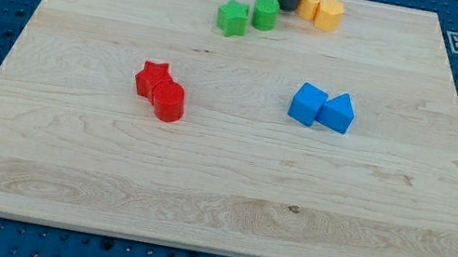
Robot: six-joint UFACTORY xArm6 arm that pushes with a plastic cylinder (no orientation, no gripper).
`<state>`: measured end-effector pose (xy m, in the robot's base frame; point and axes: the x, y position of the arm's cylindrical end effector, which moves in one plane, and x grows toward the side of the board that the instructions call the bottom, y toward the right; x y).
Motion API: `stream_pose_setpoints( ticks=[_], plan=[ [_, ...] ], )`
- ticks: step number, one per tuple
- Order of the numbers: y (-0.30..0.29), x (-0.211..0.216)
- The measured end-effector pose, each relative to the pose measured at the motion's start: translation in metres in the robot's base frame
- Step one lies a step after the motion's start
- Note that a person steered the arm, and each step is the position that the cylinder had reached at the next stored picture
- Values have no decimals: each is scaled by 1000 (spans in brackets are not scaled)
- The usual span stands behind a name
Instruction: Push green circle closer to green star
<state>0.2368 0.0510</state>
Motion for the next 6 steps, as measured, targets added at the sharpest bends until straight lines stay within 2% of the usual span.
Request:
stream_pose_setpoints(
  ticks=[6],
  plan=[
    [-34, 23]
  ],
)
